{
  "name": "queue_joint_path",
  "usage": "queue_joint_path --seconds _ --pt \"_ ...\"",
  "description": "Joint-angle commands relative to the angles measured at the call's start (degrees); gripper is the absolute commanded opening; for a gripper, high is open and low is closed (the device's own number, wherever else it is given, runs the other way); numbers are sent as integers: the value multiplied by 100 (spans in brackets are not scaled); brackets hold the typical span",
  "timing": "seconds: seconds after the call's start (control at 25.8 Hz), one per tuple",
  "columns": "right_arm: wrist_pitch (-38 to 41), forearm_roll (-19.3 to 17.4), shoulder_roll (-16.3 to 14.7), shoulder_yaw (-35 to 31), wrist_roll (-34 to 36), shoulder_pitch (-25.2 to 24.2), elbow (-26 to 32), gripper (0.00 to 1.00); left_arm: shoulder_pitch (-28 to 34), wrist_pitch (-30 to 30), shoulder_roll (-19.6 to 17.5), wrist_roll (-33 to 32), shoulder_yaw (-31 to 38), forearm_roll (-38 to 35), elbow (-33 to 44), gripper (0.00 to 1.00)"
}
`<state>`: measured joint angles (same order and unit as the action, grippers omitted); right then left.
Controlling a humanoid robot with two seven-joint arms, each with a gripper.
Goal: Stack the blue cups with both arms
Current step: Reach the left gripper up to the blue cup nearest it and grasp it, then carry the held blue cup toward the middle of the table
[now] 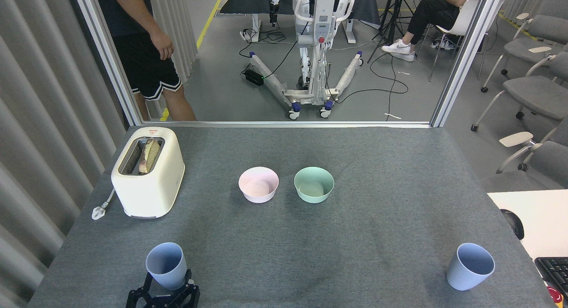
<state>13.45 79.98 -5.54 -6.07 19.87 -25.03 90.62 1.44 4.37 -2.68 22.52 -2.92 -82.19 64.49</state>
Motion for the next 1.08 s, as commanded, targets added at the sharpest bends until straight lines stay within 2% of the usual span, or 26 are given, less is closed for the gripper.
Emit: queue_joint_path --seconds 0.0,0.12,0.19,0.43,0.5,0.62,0.74,0.89,1.05 --pt "-9 0 0 1 -1 -2 0 100 -21 72 -4 -19 2 10 2 74" --pt "-1 0 0 10 -1 7 0 100 -12 64 -4 -19 2 10 11 51" --pt "-1 0 0 1 -1 -2 0 100 32 64 5 -19 2 1 72 44" --pt "-9 9 0 10 -1 -2 0 100 454 -103 -13 -19 -86 -43 1197 44" --pt "-9 0 0 27 -1 -10 0 100 550 -244 -4 -28 -393 -96 1434 45" --pt "-9 9 0 36 -1 -10 0 100 498 -244 5 -19 -1237 -201 1408 47" --pt "-18 0 0 36 8 -10 0 100 304 -209 110 -28 -1922 -746 1241 48" --pt "-18 0 0 36 8 -10 0 100 67 -191 681 -28 -2169 -1212 450 46" --pt "-18 0 0 27 8 -10 0 100 32 -60 804 -19 -2432 -1230 239 46"
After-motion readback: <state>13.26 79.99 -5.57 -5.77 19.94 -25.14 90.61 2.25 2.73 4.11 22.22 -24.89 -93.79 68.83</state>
